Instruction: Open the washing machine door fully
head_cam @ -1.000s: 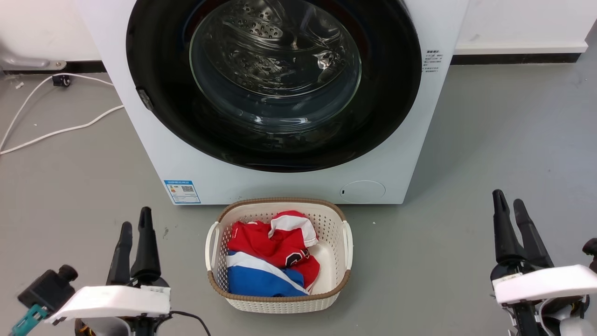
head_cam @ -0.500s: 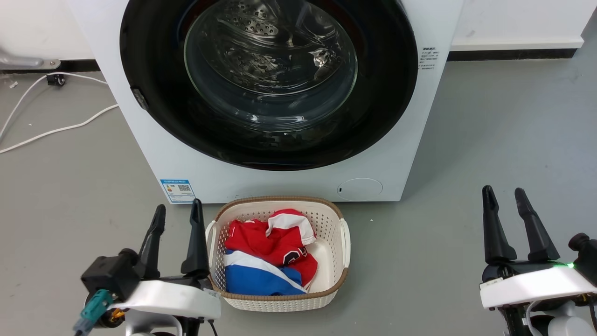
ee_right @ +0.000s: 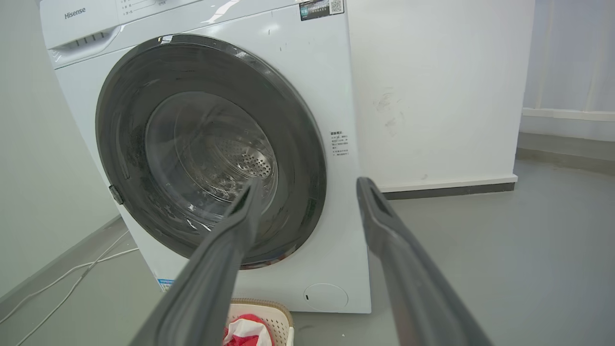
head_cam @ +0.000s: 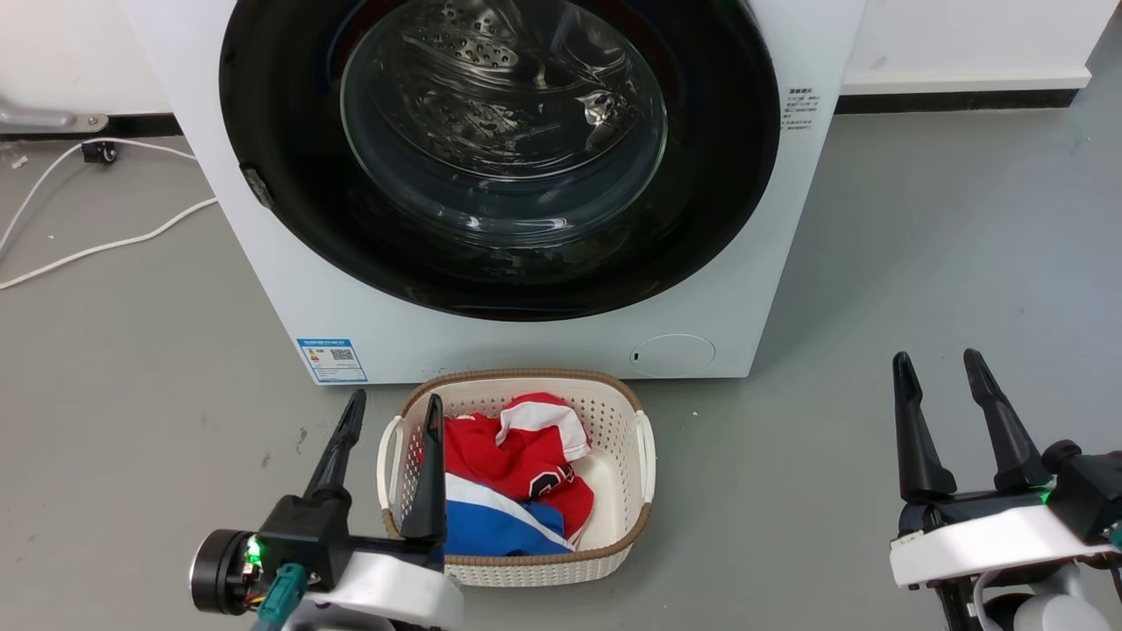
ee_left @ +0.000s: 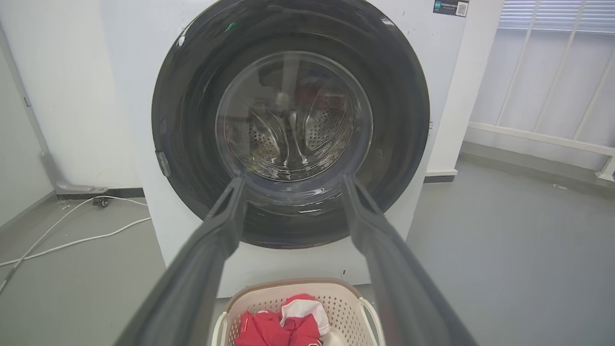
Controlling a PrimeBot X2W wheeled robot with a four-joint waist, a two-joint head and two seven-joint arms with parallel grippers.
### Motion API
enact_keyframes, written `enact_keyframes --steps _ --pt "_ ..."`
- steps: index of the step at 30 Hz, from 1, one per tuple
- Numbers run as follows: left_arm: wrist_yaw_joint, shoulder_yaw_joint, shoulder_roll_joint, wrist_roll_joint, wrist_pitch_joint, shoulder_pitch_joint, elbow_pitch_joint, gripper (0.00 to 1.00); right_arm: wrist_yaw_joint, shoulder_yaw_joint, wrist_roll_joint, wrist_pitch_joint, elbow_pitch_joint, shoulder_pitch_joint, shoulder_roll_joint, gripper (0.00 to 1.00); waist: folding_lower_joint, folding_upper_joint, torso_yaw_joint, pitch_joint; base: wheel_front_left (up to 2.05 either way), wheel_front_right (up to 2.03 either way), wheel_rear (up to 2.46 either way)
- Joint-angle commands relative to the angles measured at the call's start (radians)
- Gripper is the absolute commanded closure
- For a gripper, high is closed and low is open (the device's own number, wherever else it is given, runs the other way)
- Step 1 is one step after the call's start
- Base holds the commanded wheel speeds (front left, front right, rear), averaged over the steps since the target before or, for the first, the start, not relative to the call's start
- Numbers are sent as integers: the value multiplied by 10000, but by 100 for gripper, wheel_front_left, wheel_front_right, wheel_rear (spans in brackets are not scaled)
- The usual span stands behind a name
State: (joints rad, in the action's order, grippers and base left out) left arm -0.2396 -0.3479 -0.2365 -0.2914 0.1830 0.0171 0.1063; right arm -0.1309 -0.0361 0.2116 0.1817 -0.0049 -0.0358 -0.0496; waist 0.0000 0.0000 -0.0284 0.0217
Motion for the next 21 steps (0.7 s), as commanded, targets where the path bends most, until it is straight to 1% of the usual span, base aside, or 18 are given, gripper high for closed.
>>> enact_keyframes --steps 1,4,7,10,11,15,16,19,21 --pt "-180 -192 -125 185 99 191 64 0 3 -12 -310 102 -29 57 -12 0 0 0 -11 -3 0 0 0" --pt "-313 -417 -237 276 175 198 -19 0 3 -38 -635 177 23 61 -12 0 0 0 -30 8 0 0 0" --pt "-376 -407 -154 169 208 148 -51 0 3 -33 -819 221 12 70 -12 0 0 0 -39 17 0 0 0" --pt "-92 -211 67 -86 273 -21 -62 0 3 12 -1106 285 9 100 -11 0 0 0 -52 25 0 0 0" --pt "578 319 415 -131 354 -216 -76 0 3 9 -1372 366 20 129 -11 0 0 0 -59 9 0 0 0" --pt "1329 951 867 70 435 -423 -116 0 3 -36 -1464 443 70 140 -11 0 0 0 -64 -21 0 0 0" --pt "1581 1089 997 100 449 -488 -139 0 3 -45 -1424 470 99 155 -11 0 0 0 -65 -31 0 0 0" --pt "2533 1461 1310 131 512 -657 -266 0 3 -48 -1290 514 239 223 -11 0 0 0 -68 -46 0 0 0" --pt "2941 1743 1467 338 548 -713 -353 0 3 -61 -1088 565 372 255 -9 0 0 0 -67 -58 0 0 0"
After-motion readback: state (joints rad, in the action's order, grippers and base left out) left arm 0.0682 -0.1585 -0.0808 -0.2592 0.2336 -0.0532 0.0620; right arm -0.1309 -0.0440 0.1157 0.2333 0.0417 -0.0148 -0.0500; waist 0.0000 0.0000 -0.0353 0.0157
